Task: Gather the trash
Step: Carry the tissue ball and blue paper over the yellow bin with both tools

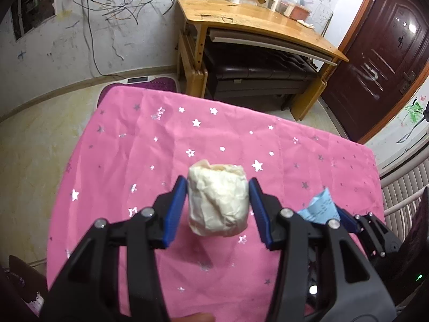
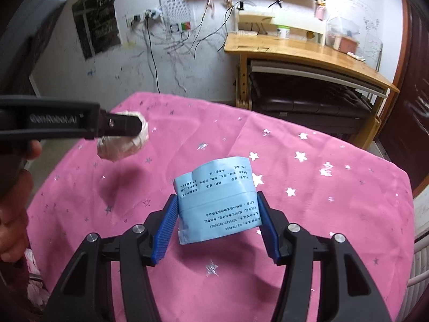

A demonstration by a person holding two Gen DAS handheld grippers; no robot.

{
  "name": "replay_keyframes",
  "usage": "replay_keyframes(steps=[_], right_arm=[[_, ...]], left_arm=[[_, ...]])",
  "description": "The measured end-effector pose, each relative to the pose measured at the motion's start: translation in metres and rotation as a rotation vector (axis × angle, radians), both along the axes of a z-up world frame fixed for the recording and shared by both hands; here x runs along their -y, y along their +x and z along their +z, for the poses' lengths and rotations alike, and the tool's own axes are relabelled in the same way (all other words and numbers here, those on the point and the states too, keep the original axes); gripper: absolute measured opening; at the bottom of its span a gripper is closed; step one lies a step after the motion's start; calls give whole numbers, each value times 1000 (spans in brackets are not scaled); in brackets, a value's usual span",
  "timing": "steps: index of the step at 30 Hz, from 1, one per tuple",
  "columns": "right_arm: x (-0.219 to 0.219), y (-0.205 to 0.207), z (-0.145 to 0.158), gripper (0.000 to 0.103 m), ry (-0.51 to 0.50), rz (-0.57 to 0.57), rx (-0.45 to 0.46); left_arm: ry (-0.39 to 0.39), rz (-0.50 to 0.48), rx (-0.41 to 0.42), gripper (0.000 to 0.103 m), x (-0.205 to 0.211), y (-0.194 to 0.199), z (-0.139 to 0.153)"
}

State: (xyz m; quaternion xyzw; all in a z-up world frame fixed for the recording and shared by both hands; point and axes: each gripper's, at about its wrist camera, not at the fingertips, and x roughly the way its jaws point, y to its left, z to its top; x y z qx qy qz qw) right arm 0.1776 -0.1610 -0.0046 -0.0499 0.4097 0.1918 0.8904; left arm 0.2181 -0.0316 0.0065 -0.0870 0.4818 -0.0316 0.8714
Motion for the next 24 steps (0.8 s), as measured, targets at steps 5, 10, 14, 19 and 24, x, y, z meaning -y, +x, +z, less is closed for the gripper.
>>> replay_keyframes(steps=[5,10,14,19,24], right_arm=[[27,-13,13,52,31,-39,32],[64,-27,25,52,65,-92,64],[93,-41,30,52,90,-135,82],[123,-54,34,52,122,-177,103],[160,-65,33,52,160,-239,112]], left_arm=[[10,-24,15,45,18,-6,9],[28,-63,39,45,46,-13,18],[51,-88,54,45,66,-19,24],[142,-56,74,45,72,-11,28],[124,-25,-31,45,57,20,6]])
